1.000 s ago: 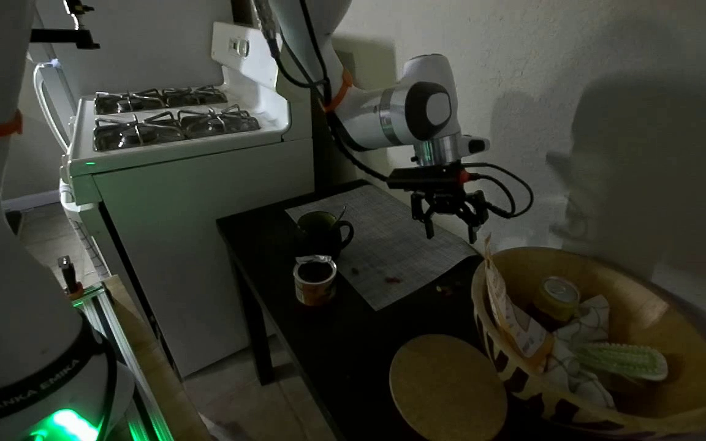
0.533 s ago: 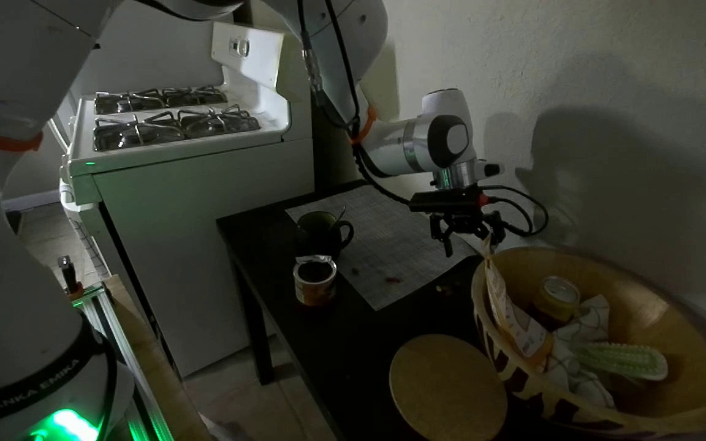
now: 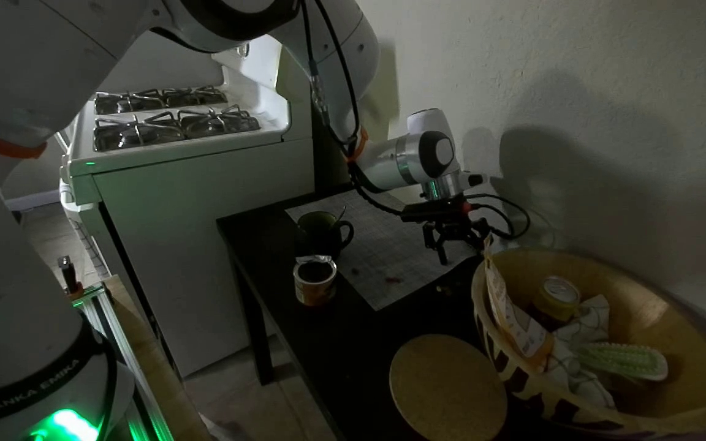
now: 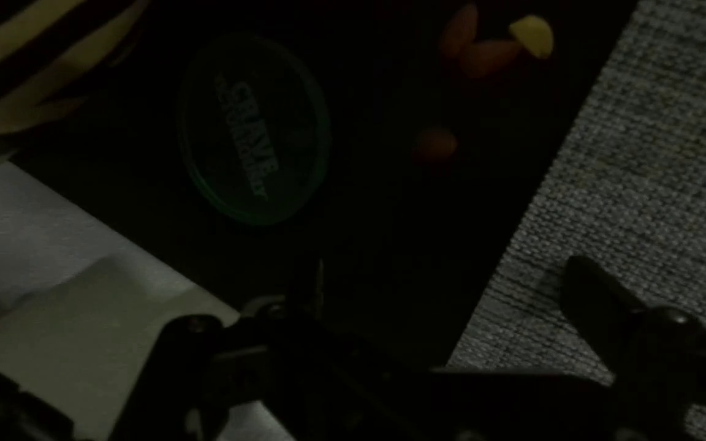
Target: Put the green lid on the can
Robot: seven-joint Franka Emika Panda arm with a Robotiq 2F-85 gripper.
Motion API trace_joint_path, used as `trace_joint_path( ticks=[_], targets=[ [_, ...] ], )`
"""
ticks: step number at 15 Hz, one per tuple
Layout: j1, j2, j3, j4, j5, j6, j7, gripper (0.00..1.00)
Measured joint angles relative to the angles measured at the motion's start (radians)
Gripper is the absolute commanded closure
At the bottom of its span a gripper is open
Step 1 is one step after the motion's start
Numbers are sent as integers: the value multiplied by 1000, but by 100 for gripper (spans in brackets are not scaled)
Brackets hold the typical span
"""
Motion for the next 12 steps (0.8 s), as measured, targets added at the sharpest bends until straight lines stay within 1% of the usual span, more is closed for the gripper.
trace_joint_path(
  ticks=[5,12],
  targets=[
    [16,15,-38,3,1,0,73,0],
    [3,12,-44,4,5,4,84,0]
  ],
)
